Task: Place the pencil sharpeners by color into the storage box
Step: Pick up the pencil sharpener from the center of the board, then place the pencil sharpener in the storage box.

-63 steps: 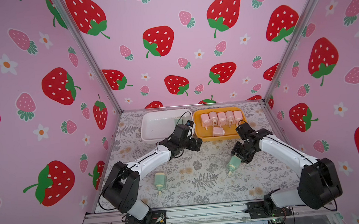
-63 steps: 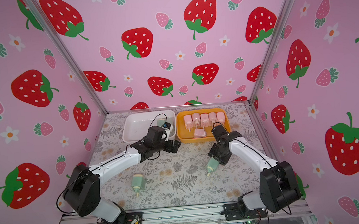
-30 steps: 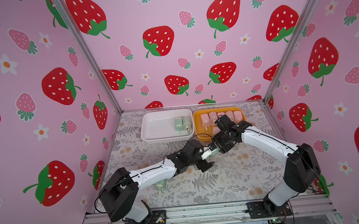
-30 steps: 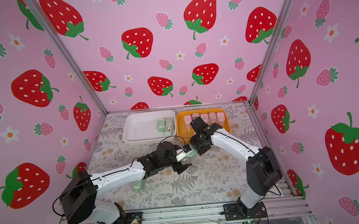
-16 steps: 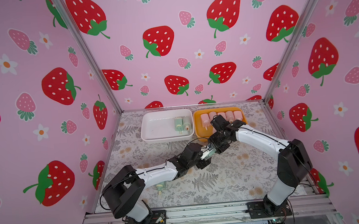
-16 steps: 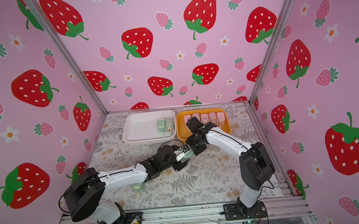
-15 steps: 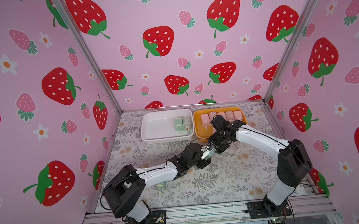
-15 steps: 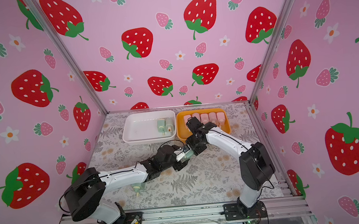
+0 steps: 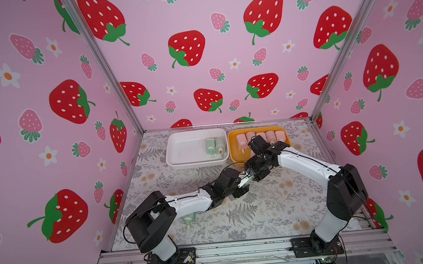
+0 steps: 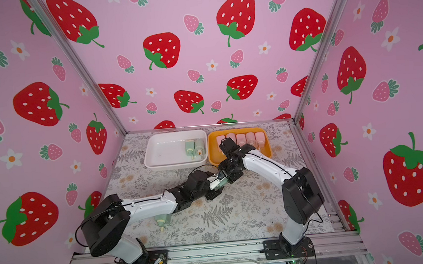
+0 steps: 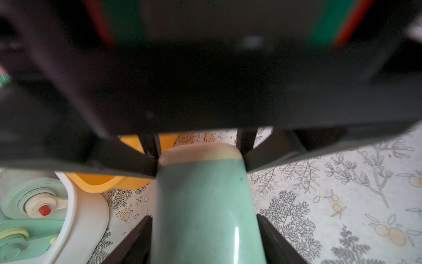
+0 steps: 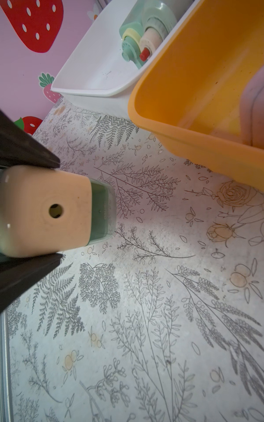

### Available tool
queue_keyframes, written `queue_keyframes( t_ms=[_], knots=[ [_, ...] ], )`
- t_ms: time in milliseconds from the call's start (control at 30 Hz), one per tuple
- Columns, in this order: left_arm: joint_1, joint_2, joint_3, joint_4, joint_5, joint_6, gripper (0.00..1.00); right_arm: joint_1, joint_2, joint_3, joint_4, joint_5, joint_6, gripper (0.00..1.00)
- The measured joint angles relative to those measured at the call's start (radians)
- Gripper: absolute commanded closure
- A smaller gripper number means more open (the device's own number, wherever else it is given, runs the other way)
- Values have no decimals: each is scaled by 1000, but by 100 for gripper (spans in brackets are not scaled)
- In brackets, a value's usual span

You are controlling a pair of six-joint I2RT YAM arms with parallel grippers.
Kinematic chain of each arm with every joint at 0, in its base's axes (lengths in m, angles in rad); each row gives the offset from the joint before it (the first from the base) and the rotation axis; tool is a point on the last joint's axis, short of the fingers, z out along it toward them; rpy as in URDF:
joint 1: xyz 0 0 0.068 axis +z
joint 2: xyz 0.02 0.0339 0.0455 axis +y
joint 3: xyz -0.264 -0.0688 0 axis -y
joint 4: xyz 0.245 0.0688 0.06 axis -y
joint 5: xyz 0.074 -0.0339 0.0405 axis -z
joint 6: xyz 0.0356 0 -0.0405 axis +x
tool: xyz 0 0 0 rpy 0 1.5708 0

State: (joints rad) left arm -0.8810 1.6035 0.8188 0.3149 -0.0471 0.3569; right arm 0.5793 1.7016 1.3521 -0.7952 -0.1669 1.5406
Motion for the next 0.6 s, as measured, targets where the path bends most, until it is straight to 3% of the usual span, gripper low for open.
queue_keyframes(
  t_ms=[333, 467, 600],
  knots=[
    [-3, 22, 33, -14, 2, 0, 40, -6, 0, -5, 4, -9, 2, 100],
    [-7, 49, 61, -21, 0, -7, 57, -23, 0, -5, 5, -11, 1, 100],
    [-13, 75, 90, -26, -5, -12, 83, -43, 0, -7, 5, -16, -6, 100]
  ],
)
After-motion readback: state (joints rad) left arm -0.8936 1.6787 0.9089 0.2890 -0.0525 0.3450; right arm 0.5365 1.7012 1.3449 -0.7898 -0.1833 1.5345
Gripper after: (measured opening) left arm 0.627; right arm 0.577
